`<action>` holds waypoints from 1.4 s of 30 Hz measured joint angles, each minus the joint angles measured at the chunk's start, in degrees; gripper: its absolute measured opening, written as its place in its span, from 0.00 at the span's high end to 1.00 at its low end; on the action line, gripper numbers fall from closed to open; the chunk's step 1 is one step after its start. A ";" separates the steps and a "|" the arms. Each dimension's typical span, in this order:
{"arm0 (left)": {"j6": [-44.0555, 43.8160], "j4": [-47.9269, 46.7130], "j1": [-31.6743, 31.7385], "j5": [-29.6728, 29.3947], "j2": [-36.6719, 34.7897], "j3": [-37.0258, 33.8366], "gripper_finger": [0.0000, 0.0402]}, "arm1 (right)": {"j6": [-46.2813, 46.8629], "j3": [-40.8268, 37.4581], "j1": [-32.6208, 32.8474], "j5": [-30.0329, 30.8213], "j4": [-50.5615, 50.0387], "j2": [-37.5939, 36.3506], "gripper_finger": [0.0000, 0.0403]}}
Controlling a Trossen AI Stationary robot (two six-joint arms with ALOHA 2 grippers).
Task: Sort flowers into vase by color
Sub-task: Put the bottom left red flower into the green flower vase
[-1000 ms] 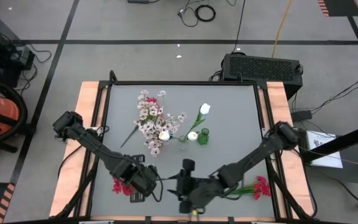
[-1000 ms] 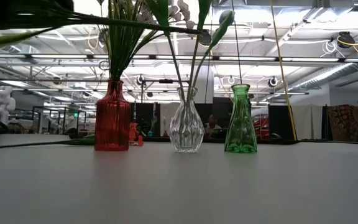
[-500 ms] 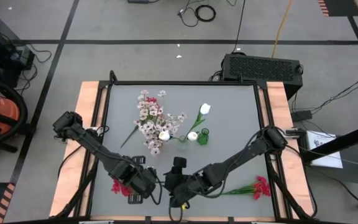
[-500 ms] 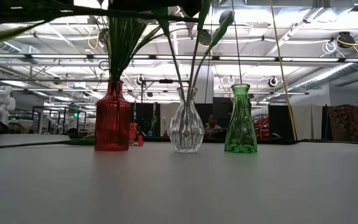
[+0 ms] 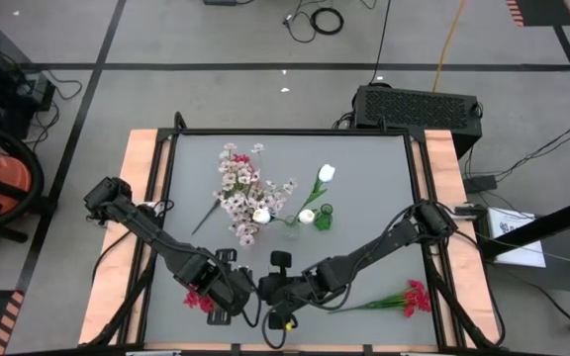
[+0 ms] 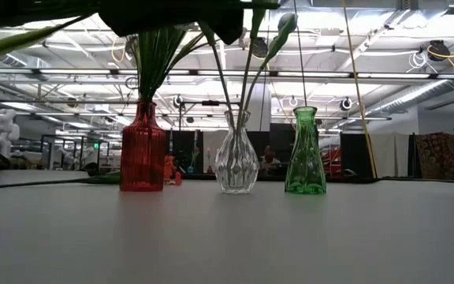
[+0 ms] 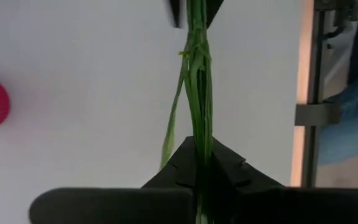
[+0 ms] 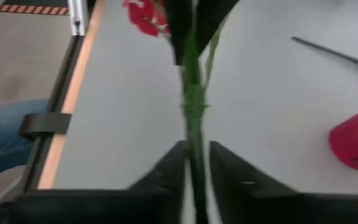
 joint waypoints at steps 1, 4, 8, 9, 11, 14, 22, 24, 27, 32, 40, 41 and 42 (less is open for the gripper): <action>0.01 -0.01 -0.02 -0.67 0.00 0.00 0.95 | -0.17 0.00 -0.05 -0.88 0.01 0.00 0.94; -0.11 -0.12 -0.04 -1.98 0.00 0.00 0.90 | 0.27 0.00 -0.08 -1.62 -0.26 -0.02 0.97; -1.61 -0.03 -0.04 -2.37 0.00 0.00 0.75 | 0.36 0.00 -0.08 -4.42 -0.45 -0.02 0.98; -1.73 -0.04 -0.04 -2.39 -0.01 0.00 0.70 | 0.38 0.00 -0.09 -4.89 -0.60 -0.05 0.99; -2.08 0.02 -0.08 -2.58 -0.21 0.02 0.60 | 0.42 -0.01 0.06 -5.64 -2.23 -0.79 0.99; -3.64 -2.36 -0.09 -4.09 -0.35 2.60 0.48 | 1.39 0.00 1.02 -6.22 -6.26 -2.50 0.99; -1.31 -3.81 -6.10 -15.81 -1.01 18.52 0.39 | 7.89 -0.04 6.55 -5.89 -21.76 -9.62 1.00; 0.06 -4.03 -8.54 -22.75 -1.22 21.20 0.39 | 9.72 -0.04 8.59 -4.06 -24.42 -12.59 1.00; 0.84 -4.31 -12.43 -34.47 -1.48 23.32 0.39 | 12.53 -0.04 12.64 1.68 -29.65 -17.60 1.00; 0.03 -4.49 -20.00 -54.12 -1.99 22.97 0.39 | 21.73 -0.04 22.09 16.86 -41.56 -26.83 1.00; 2.15 7.83 -22.58 -70.57 -1.97 16.23 0.39 | 24.48 -0.02 34.21 45.55 -42.32 -33.75 1.00; 4.64 12.22 -21.24 -70.56 -1.99 14.84 0.39 | 22.89 -0.02 34.12 48.41 -41.19 -33.77 1.00; 7.74 17.60 -19.72 -70.03 -1.99 13.24 0.39 | 21.41 -0.02 33.79 50.40 -39.86 -33.73 1.00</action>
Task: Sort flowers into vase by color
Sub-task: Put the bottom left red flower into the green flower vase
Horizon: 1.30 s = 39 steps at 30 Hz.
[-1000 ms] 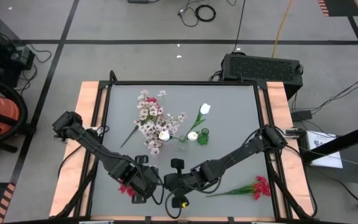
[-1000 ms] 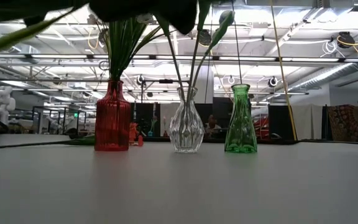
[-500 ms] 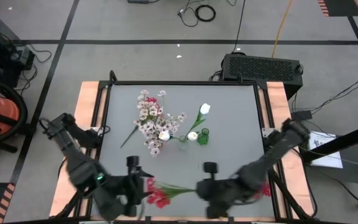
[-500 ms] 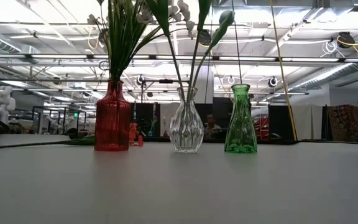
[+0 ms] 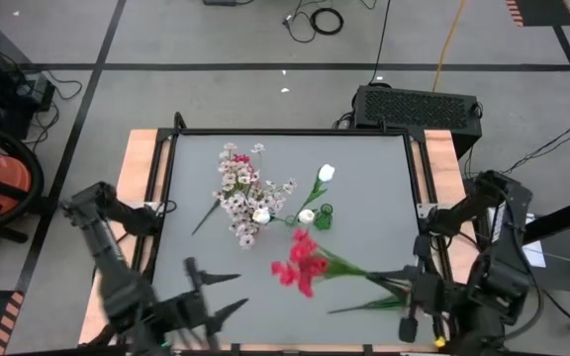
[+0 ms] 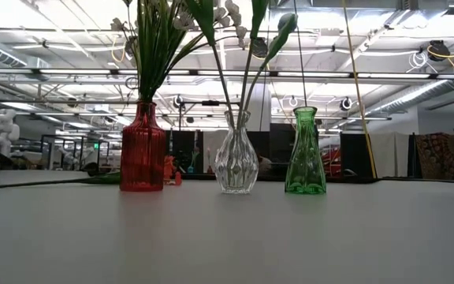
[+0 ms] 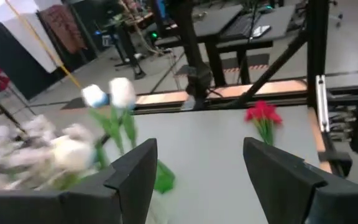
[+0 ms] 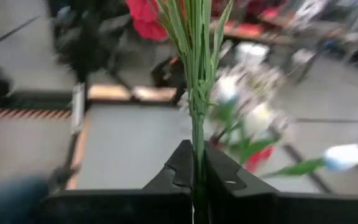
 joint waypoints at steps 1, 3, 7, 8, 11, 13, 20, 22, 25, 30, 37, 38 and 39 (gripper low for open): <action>3.86 5.71 1.61 1.54 0.02 -1.49 0.39 | -1.73 0.00 -0.58 1.51 1.40 0.04 0.99; 11.86 17.67 4.72 7.61 0.04 -4.16 0.39 | -4.72 0.00 -2.72 2.30 4.30 0.44 0.99; 23.18 35.86 10.17 25.63 0.05 -6.75 0.39 | -12.94 -0.02 -8.16 -6.26 11.93 1.41 0.99; 24.20 39.02 11.45 28.11 0.04 -7.23 0.39 | -15.71 -0.02 -9.57 -9.33 14.66 1.48 0.99; 27.80 45.53 14.46 30.32 0.04 -8.85 0.39 | -26.09 -0.02 -12.36 -15.20 24.96 1.58 0.99; 29.05 47.83 16.22 30.79 0.05 -9.45 0.39 | -31.81 -0.02 -13.53 -17.02 31.00 1.58 0.99; 37.35 59.73 17.85 37.75 0.07 -9.45 0.39 | -43.82 -8.15 -13.85 -17.45 51.63 1.78 0.99; 40.08 63.38 17.77 39.00 0.04 -9.45 0.39 | -47.85 -12.27 -13.82 -17.64 60.79 1.90 0.99; 42.12 65.92 17.77 39.22 0.04 -9.45 0.39 | -54.41 -16.97 -13.51 -17.54 74.06 1.79 0.99; 44.81 67.93 17.82 41.41 0.04 -9.45 0.42 | -57.44 -21.68 -13.58 -19.16 81.71 1.81 0.98; 46.84 68.67 18.07 43.05 0.07 -9.45 0.67 | -55.03 -22.91 -15.01 -20.77 81.68 1.79 0.98; 47.52 68.62 18.11 43.21 0.07 -9.45 0.72 | -54.80 -22.91 -15.05 -20.80 81.72 1.79 0.98; 48.17 68.57 18.10 43.39 0.07 -9.45 0.78 | -54.80 -22.91 -15.24 -20.95 81.78 1.78 0.98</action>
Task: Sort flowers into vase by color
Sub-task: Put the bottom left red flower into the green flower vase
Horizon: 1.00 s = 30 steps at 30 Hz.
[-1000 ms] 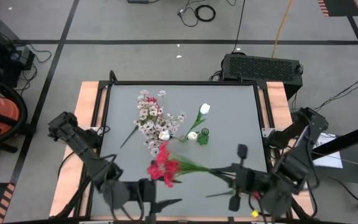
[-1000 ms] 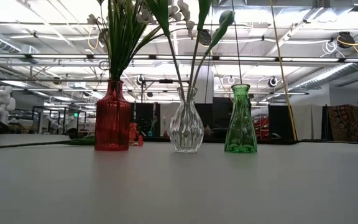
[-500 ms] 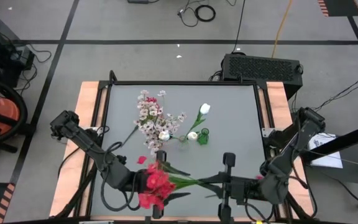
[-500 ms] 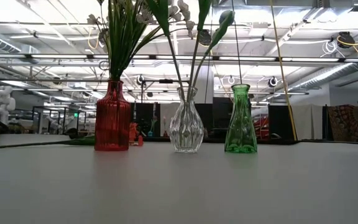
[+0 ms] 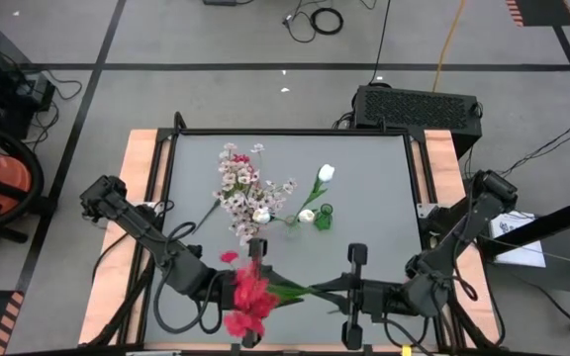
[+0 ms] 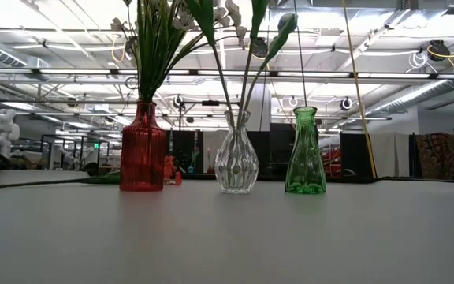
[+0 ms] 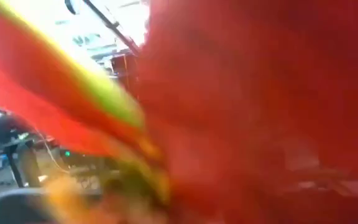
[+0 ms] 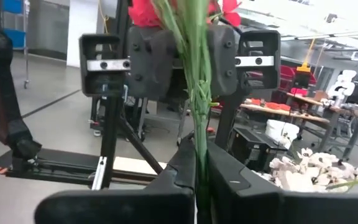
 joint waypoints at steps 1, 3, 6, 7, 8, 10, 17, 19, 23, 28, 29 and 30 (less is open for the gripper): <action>0.79 -0.06 -0.02 0.14 0.00 0.00 0.84 | 0.26 0.02 -0.03 -0.13 -0.11 0.00 0.98; 1.71 -1.18 -0.02 0.13 0.00 0.02 0.94 | 1.60 0.02 0.03 0.73 -1.29 0.00 0.97; 2.34 -4.57 -0.01 -1.81 -0.79 0.02 0.96 | 4.96 0.02 1.24 3.69 -4.84 -0.46 0.91; 2.34 -6.14 -0.05 -3.57 -1.13 0.02 0.96 | 6.46 0.02 1.84 5.59 -7.39 -1.01 0.88; 2.27 -8.14 -0.12 -4.90 -1.59 0.02 0.96 | 8.59 0.09 2.56 6.73 -9.96 -1.64 0.84; 0.48 -12.60 -0.07 -5.99 -2.58 0.02 0.96 | 12.81 0.44 4.12 7.08 -15.37 -2.97 0.76; -10.19 -23.62 2.51 1.80 -4.02 0.02 0.96 | 19.03 0.49 3.21 5.54 -20.62 -6.51 0.55; -12.57 -25.64 3.37 4.67 -4.02 0.02 0.96 | 19.91 0.52 0.72 -0.11 -21.17 -6.38 0.52; -15.16 -29.59 4.86 5.65 -4.02 0.02 0.96 | 22.87 0.44 -4.25 -9.44 -22.46 -4.85 0.50; -15.69 -32.13 5.19 5.60 -4.02 0.04 0.96 | 24.64 0.44 -7.09 -13.30 -22.78 -3.11 0.50; -15.69 -32.35 5.16 5.60 -4.02 0.04 0.96 | 24.95 0.44 -7.53 -13.42 -23.04 -2.89 0.50; -15.69 -32.52 5.16 5.60 -4.01 0.04 0.96 | 25.25 0.44 -8.05 -13.63 -23.26 -2.67 0.50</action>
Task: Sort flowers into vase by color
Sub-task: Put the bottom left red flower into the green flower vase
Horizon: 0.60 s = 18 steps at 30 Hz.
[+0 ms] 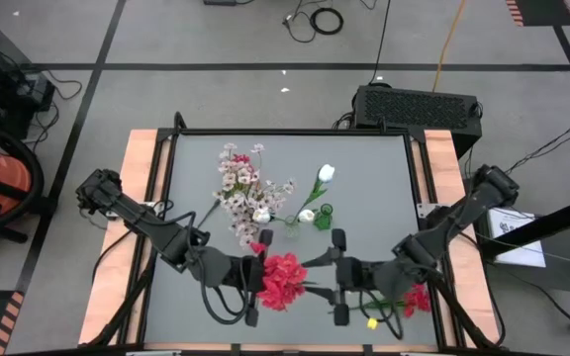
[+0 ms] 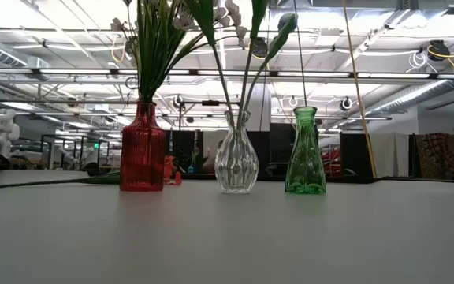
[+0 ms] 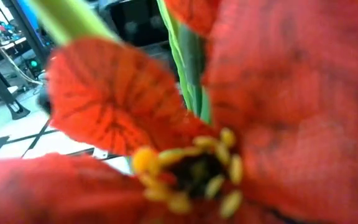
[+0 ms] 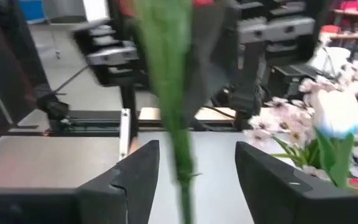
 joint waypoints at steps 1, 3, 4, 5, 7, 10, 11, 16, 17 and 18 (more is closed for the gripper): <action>0.01 -0.10 0.01 -0.02 0.00 0.00 0.96 | 0.11 0.00 -0.55 -0.85 0.04 0.33 0.50; 0.00 -0.01 0.07 -0.11 -0.01 0.00 0.95 | 0.23 0.00 -1.27 -2.12 -0.05 0.45 0.52; 0.00 0.19 0.07 -0.15 -0.01 0.00 0.95 | 0.38 0.00 -1.45 -2.34 -0.10 0.53 0.54; -0.02 0.30 0.07 -0.15 -0.01 0.00 0.94 | 0.57 0.00 -1.68 -2.37 0.05 0.64 0.57; -0.01 0.28 0.02 -0.37 -0.01 0.00 0.93 | 0.61 0.00 -2.08 -2.62 0.06 0.68 0.65; -1.56 0.24 0.09 -0.99 -0.01 0.00 0.89 | -0.05 0.00 -2.16 -2.74 0.04 0.72 0.81; -2.09 0.24 0.13 -1.09 0.01 0.00 0.87 | -0.53 0.00 -2.14 -2.68 -0.07 0.72 0.87; -3.71 0.04 -0.98 -2.91 0.01 0.00 0.64 | -1.28 0.00 -1.83 -2.33 -0.33 0.74 0.97; -3.85 -0.18 -1.55 -4.81 -0.04 0.00 0.57 | -1.36 0.00 -1.52 -2.06 -0.42 0.74 0.98; -3.72 -1.03 -2.28 -6.96 -0.38 0.00 0.51 | -1.63 0.00 -1.08 -1.85 -0.62 0.57 0.98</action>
